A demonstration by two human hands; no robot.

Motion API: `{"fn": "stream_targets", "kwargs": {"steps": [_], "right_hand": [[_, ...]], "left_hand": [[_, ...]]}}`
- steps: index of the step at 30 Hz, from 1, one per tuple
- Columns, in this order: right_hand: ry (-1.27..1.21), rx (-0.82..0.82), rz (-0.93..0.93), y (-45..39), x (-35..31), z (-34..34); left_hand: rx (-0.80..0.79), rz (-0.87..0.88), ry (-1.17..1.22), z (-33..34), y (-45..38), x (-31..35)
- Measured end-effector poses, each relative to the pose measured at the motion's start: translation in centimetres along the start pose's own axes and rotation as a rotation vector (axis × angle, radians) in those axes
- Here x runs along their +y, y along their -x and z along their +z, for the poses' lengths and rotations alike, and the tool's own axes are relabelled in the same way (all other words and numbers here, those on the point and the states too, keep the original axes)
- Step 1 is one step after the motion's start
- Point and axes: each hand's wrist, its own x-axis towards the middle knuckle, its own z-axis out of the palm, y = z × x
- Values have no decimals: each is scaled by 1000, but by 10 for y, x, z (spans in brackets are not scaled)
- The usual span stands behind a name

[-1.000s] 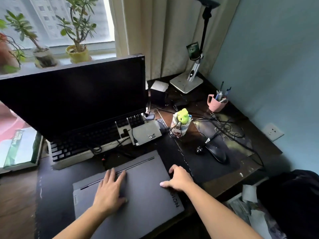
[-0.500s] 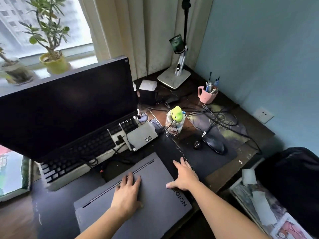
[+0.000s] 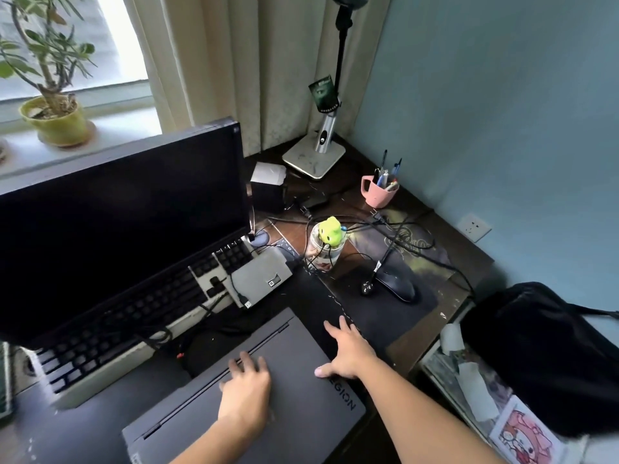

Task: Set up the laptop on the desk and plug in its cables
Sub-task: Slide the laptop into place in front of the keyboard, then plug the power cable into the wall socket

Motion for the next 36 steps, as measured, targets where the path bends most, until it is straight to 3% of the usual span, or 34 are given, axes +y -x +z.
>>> {"fn": "stream_targets", "kwargs": {"steps": [9,14,17,20,26,30,36], "right_hand": [[262,-72,-66,-4,4,-25],[66,-41,-61,-10,25,-52],[1,209,-74,-13,43,-63],[-57,397,-55,-19,57,-73],[79,252,-52,-49,72,-87],[93,247,-76,-66,79,-91],[55,276,-107,-77,84,-92]], "left_hand": [[-27,-15,7,-3,4,-5],[-64,-72,-51,-17,0,4],[-88,-112,-65,-21,-4,16],[-6,-134,-3,-28,-12,33],[186,38,54,-61,-46,82],[285,118,255,-78,-76,125],[170,174,298,-97,-117,178]]}}
